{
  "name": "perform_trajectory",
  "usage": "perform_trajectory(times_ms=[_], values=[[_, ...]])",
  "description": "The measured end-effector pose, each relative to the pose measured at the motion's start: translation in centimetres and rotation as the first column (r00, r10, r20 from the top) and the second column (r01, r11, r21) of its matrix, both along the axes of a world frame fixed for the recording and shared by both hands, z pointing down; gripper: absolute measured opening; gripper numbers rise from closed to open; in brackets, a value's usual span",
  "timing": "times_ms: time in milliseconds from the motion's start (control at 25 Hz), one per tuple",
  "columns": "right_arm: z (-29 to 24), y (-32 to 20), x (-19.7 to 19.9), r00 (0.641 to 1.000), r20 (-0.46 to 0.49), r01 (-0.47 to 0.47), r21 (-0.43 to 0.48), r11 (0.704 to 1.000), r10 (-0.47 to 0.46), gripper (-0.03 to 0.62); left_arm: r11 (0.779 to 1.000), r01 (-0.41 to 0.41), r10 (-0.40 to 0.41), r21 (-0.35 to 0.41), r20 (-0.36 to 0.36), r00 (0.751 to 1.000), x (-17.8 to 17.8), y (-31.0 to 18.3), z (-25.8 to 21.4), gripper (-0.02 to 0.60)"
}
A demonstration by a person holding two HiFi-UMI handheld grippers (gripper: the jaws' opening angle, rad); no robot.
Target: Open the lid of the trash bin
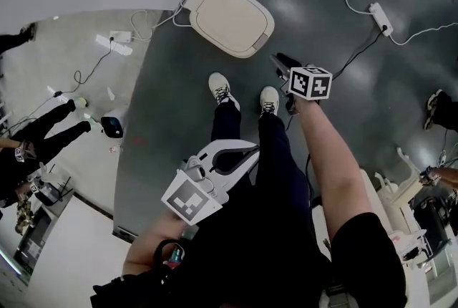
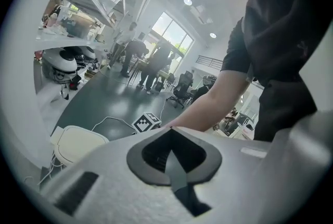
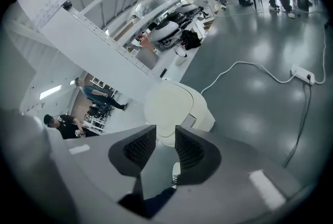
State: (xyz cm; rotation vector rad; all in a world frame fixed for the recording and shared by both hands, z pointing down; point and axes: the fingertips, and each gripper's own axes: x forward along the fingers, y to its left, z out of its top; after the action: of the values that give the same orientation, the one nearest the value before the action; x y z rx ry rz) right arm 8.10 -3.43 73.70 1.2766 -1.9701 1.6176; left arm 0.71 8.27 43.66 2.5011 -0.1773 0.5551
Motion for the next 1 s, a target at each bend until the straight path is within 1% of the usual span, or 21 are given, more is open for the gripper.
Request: perform_trajectory(times_ms=[120,240,360,480,600,800,1000], values=[[3.3,-1.0,-0.3,0.998,0.002,-0.058,-0.052,0.997,0.058,0.129,1.0,0.007,-0.006,-0.018,0.039,0.999,-1.5,-0.7,2.0,0.002],[6.1,-1.7,-0.1,0.994,-0.001,-0.106,-0.091,0.99,0.106,0.136,0.998,0.031,-0.028,-0.052,0.049,0.998,-2.3,-0.4,3.7,0.002],[8.4,-2.2,-0.5,0.994,-0.009,-0.105,-0.12,0.987,0.105,0.141,0.995,0.042,-0.037,-0.091,0.055,0.998,-2.8,0.2,5.1,0.002],[9.7,-2.6,-0.6,0.992,-0.009,-0.124,-0.138,0.983,0.123,0.141,0.993,0.043,-0.037,-0.114,0.055,0.998,-3.2,0.7,5.8,0.002],[10.7,-2.8,-0.8,0.99,-0.015,-0.14,-0.152,0.978,0.14,0.14,0.992,0.048,-0.042,-0.12,0.054,0.998,-3.7,0.8,6.5,0.002],[12.3,-3.0,-0.9,0.99,-0.031,-0.142,-0.171,0.975,0.139,0.138,0.988,0.069,-0.061,-0.135,0.061,0.996,-4.5,0.5,7.6,0.002],[13.2,-2.9,-0.7,0.986,-0.069,-0.16,-0.2,0.967,0.149,0.138,0.985,0.087,-0.078,-0.148,0.063,0.995,-5.3,0.4,8.3,0.002]])
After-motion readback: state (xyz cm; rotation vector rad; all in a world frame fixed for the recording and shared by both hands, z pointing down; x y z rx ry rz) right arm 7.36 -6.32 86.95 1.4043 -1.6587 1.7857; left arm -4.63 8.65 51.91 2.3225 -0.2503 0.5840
